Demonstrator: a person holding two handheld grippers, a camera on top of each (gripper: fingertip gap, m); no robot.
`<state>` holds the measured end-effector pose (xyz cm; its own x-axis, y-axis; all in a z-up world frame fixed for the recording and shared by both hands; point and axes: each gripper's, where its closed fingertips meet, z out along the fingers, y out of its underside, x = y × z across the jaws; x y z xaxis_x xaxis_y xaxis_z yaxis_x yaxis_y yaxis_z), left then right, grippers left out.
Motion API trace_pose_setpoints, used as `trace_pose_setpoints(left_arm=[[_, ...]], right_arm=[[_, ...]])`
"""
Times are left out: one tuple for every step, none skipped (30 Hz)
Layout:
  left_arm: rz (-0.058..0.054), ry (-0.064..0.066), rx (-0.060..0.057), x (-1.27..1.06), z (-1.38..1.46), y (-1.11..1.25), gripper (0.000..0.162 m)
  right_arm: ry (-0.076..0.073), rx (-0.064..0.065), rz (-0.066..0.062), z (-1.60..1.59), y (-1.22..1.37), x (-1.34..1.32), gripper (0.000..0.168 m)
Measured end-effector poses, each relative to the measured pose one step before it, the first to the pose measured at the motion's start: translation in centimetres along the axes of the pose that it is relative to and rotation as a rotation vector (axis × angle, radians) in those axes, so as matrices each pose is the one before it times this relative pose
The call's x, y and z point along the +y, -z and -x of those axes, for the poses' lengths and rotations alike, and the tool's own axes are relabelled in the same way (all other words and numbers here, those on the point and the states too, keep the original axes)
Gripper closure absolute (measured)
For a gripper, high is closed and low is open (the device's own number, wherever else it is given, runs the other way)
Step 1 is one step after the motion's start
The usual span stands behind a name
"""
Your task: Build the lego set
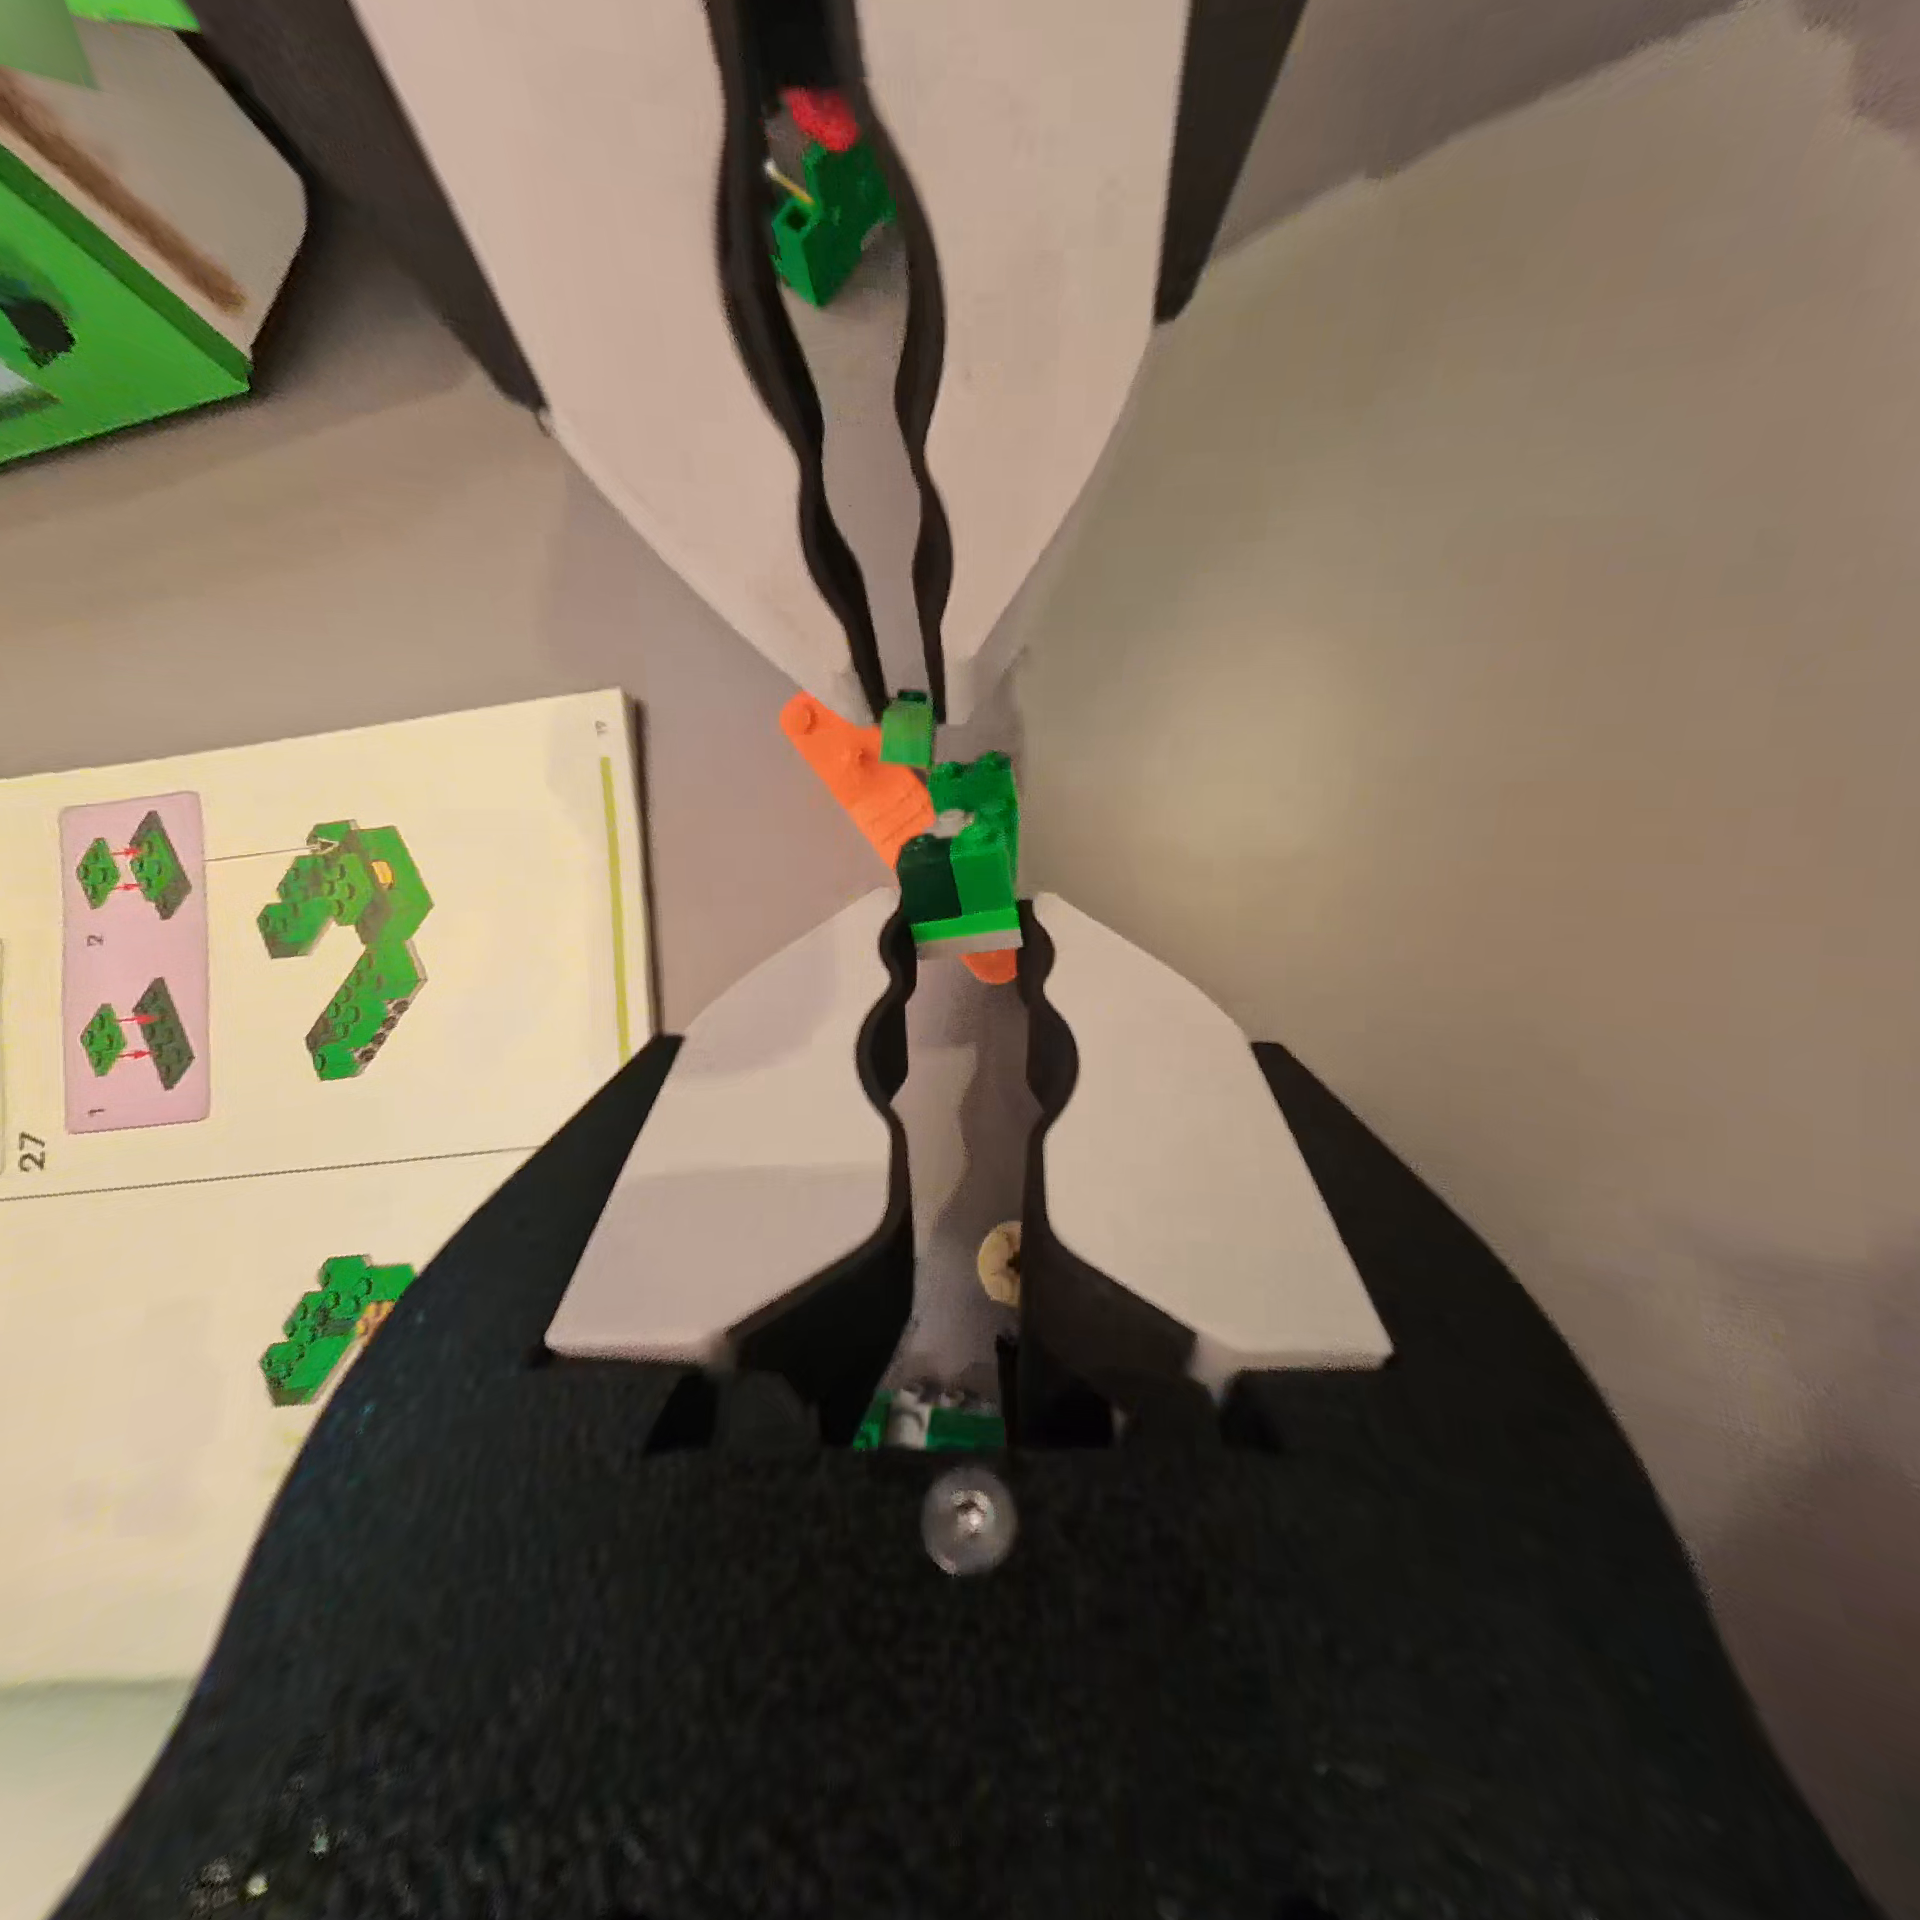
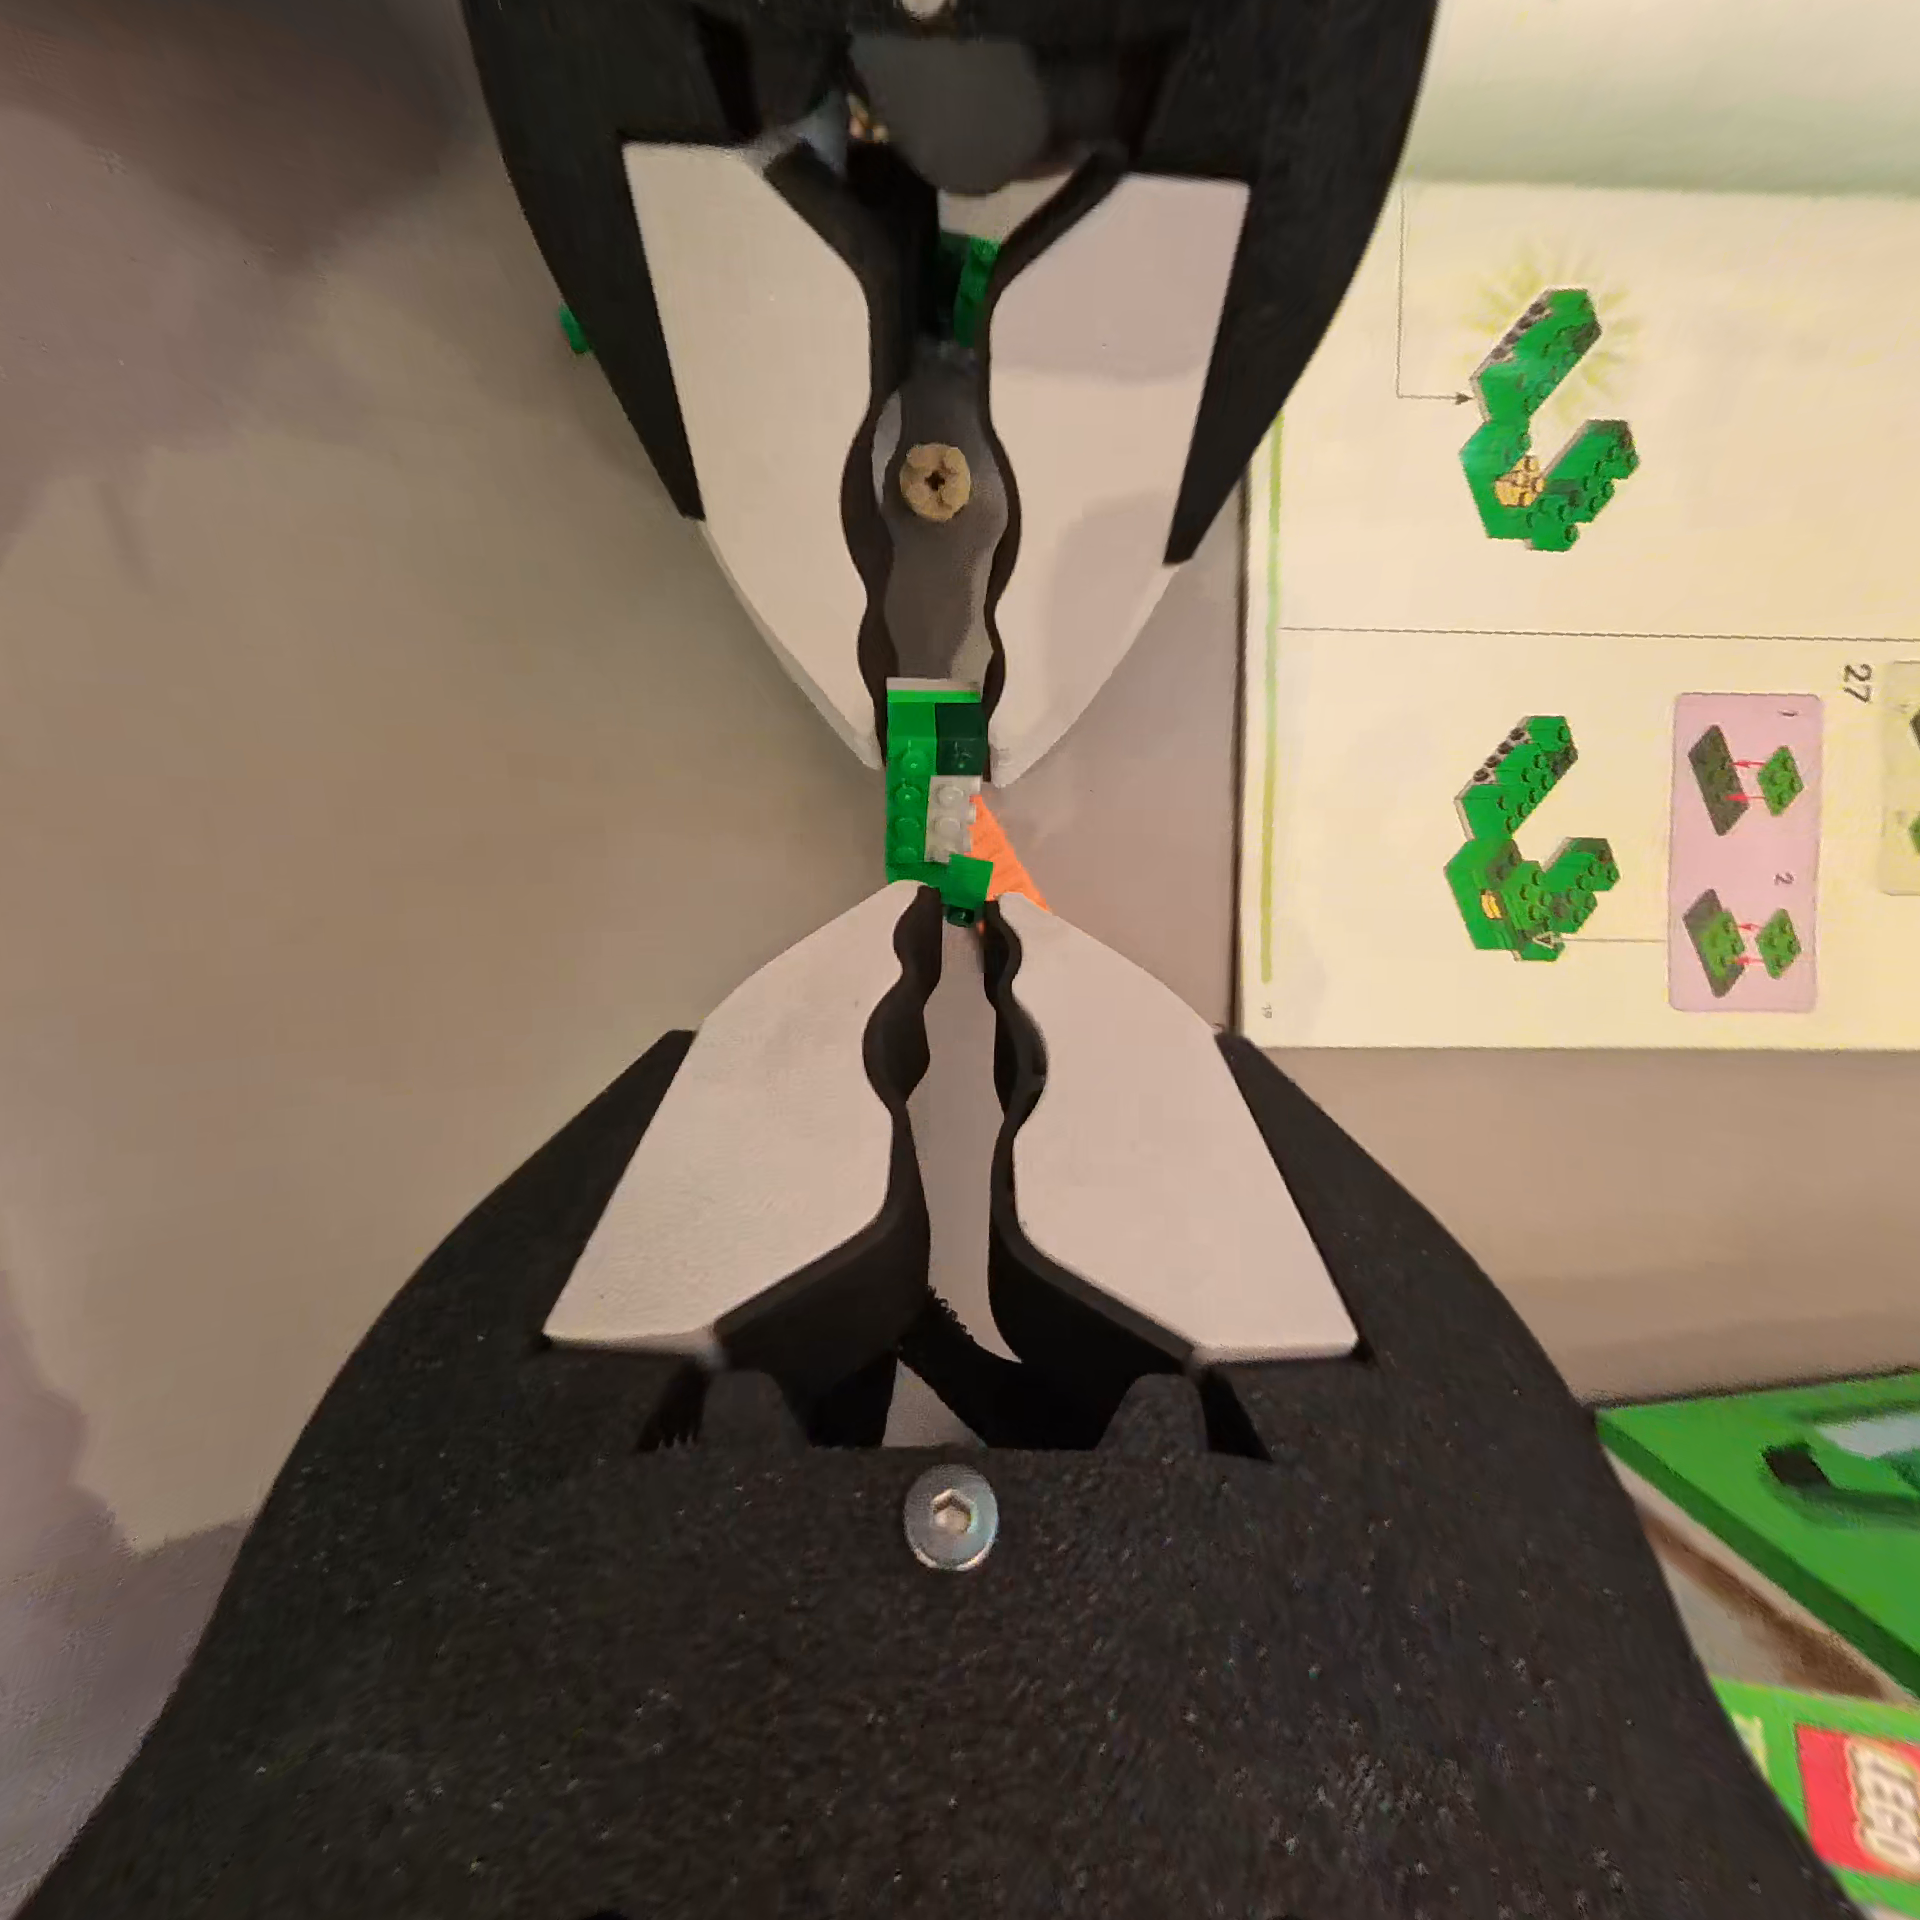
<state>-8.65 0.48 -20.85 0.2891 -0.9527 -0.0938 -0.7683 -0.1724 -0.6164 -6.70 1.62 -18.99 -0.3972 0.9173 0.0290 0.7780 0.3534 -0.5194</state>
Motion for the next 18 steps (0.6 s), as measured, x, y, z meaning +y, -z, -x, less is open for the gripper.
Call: trace_pose_setpoints(left_arm=[[0.0116, -0.008, 0.0024, 0.056, 0.089, 0.143, 0.144], [0.0085, -0.0077, -0.0006, -0.019, 0.118, 0.158, 0.144], [0.0076, -0.0097, -0.0002, -0.029, 0.077, 0.159, 0.144], [0.01, -0.0109, 0.0, -0.008, 0.052, 0.136, 0.144], [0.0112, -0.0108, -0.0043, 0.026, 0.105, 0.123, 0.144], [0.0077, -0.0083, -0.0016, 0.046, 0.065, 0.106, 0.144], [0.005, -0.0017, 0.0031, 0.041, 0.009, 0.075, 0.144], [0.0037, -0.0056, -0.0016, 0.029, 0.038, 0.029, 0.144], [0.0002, -0.0088, -0.0057, -0.04, 0.05, 0.012, 0.144], [-0.0001, -0.0069, -0.0027, -0.027, -0.006, -0.015, 0.144], [-0.0002, -0.0043, -0.0012, 0.003, -0.033, -0.032, 0.144], [-0.0034, -0.0034, -0.0018, 0.007, -0.024, -0.037, 0.144], [-0.0065, -0.0025, -0.0024, -0.008, -0.015, -0.043, 0.144], [-0.0054, -0.0026, -0.001, 0.012, -0.034, -0.043, 0.144], [-0.0057, -0.0034, -0.001, -0.023, -0.056, -0.06, 0.144], [-0.0057, -0.0047, -0.0036, -0.048, -0.02, -0.038, 0.144], [-0.0023, -0.0051, -0.0042, -0.037, -0.01, -0.038, 0.144], [-0.0007, -0.0047, -0.0029, -0.012, -0.021, -0.037, 0.144]], right_arm=[[0.0077, -0.0147, 0.0114, 0.042, -0.283, 0.013, 0.161], [0.0056, -0.0183, 0.0102, 0.16, -0.273, -0.022, 0.161], [0.0084, -0.0063, 0.0123, 0.03, -0.239, 0.012, 0.161], [0.0083, -0.0025, 0.015, 0.004, -0.21, 0.076, 0.161], [0.0059, -0.0037, 0.0101, 0.022, -0.169, 0.063, 0.161], [0.0029, 0.0021, -0.0107, -0.062, -0.034, -0.167, 0.161], [-0.003, 0.0034, -0.0022, -0.091, 0.021, -0.023, 0.161], [-0.0029, 0.0006, -0.0004, -0.023, 0.023, 0.001, 0.161], [0.001, 0.0033, -0.0028, -0.01, -0.004, -0.029, 0.161], [0.0026, 0.0044, -0.0033, 0.005, -0.037, -0.03, 0.161], [0.0017, 0.0035, -0.0025, 0.037, -0.044, 0.019, 0.161], [0.0001, 0.0025, -0.0074, 0.07, -0.05, -0.015, 0.161], [-0.001, 0.0054, -0.0107, 0.013, -0.053, -0.002, 0.161], [-0.0027, 0.0029, -0.0091, 0.044, -0.04, 0.039, 0.161], [-0.0027, 0.0014, -0.0079, 0.049, -0.024, 0.045, 0.161], [-0.0014, 0.0063, -0.0087, -0.029, -0.007, 0.012, 0.161], [-0.0016, 0.004, -0.0053, 0.007, -0.026, 0.041, 0.161], [-0.0033, 0.0015, -0.0039, 0.008, -0.021, 0.035, 0.161]])
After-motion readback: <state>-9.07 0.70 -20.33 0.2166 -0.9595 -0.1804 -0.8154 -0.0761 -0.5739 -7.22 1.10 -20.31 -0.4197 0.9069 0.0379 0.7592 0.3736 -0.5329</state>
